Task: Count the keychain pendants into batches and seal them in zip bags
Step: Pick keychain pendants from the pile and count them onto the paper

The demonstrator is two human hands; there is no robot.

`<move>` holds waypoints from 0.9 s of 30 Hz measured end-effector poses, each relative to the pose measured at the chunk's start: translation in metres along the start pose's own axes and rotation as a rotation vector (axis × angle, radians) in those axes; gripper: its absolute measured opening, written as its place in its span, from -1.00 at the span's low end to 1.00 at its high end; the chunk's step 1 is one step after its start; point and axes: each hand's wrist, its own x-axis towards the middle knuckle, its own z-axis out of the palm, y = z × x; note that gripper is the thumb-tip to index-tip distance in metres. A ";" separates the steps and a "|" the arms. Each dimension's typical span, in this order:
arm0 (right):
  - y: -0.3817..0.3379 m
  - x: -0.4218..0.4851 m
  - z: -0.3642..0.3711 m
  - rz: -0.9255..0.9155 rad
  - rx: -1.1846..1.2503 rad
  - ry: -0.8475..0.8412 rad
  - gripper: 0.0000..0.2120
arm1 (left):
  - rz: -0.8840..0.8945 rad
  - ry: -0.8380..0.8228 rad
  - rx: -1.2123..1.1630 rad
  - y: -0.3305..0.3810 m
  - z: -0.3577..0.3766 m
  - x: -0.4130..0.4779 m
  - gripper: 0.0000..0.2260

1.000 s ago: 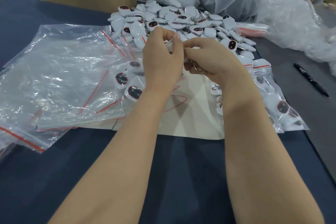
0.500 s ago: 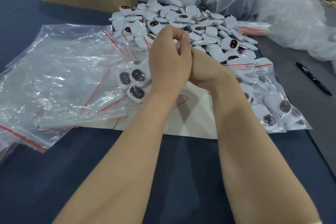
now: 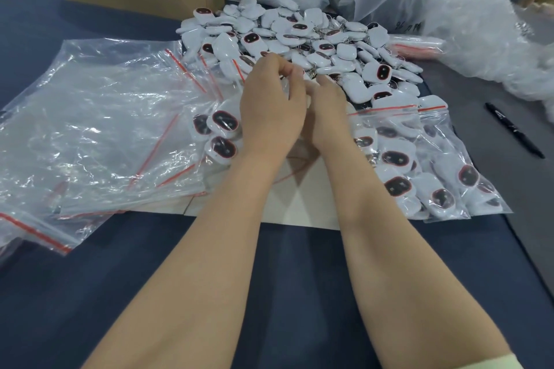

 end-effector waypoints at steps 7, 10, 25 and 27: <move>0.001 -0.003 0.014 0.055 -0.138 -0.134 -0.37 | -0.005 -0.021 0.043 0.000 0.001 0.000 -0.86; 0.000 -0.004 0.013 0.052 -0.150 -0.130 -0.36 | 0.006 -0.035 0.075 -0.002 0.002 -0.001 -0.87; 0.000 -0.003 0.012 0.044 -0.100 -0.074 -0.44 | 0.006 -0.051 0.089 -0.001 0.002 -0.001 -0.85; 0.000 -0.003 0.013 0.042 -0.100 -0.106 -0.36 | 0.004 -0.052 0.086 0.000 0.002 -0.001 -0.85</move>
